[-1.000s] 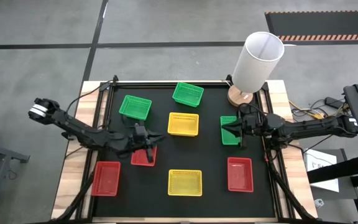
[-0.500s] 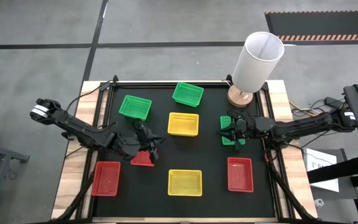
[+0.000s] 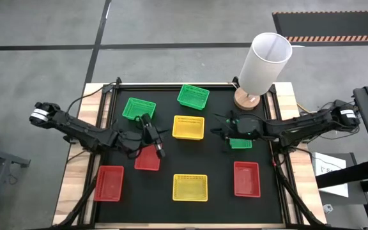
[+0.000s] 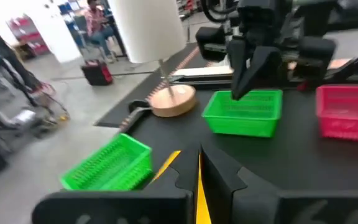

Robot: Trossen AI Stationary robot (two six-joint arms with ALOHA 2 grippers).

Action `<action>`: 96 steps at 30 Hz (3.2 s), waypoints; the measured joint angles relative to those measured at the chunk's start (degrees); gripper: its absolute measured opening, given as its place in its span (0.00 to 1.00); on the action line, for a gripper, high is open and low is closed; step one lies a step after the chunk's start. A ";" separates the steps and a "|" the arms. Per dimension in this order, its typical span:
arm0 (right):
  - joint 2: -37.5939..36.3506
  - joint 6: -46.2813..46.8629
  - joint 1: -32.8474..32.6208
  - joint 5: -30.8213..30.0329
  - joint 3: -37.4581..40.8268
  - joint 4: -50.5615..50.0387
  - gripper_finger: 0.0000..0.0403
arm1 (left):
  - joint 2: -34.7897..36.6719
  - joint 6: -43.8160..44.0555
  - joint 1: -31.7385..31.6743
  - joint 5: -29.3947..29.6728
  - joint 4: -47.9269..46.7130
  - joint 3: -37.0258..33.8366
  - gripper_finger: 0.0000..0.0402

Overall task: Stack baskets by color
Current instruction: Stack the top green basket on top of the right green bin

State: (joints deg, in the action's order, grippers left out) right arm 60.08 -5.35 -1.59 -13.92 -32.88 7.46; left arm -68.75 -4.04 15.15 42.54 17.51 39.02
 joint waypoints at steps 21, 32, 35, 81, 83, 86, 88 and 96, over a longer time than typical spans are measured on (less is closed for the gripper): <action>20.95 -17.06 9.13 -0.12 -35.06 -44.85 0.03 | 8.86 -15.20 -8.91 0.00 1.55 -1.65 0.00; 27.17 -25.79 13.19 0.38 -37.66 -46.11 0.27 | 15.35 -16.67 -8.76 -0.10 1.06 -3.04 0.00; 28.56 -29.00 13.48 0.36 -37.62 -46.07 0.34 | 15.30 -15.84 -8.67 -0.25 1.10 -3.35 0.00; 43.97 -52.63 25.91 -0.95 -37.75 -29.91 0.17 | 14.56 -17.76 -8.79 -0.31 1.69 -3.77 0.00; 43.91 -53.59 25.89 -0.91 -37.75 -29.81 0.09 | 14.56 -17.76 -8.80 -0.30 1.82 -3.77 0.00; 43.66 -53.94 25.88 -1.01 -37.92 -30.03 0.03 | 14.57 -17.76 -8.80 -0.31 1.80 -3.77 0.00; 43.57 -53.54 25.86 -1.07 -38.72 -31.04 0.02 | 14.56 -17.78 -8.80 -0.31 1.82 -3.77 0.00; 42.23 -44.32 24.20 -2.04 -46.98 -44.42 0.02 | 14.56 -17.72 -8.80 -0.30 1.76 -3.77 0.00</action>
State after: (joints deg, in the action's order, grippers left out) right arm 102.31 -49.67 22.61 -15.97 -79.86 -36.97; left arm -54.19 -21.76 6.35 42.24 19.27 35.24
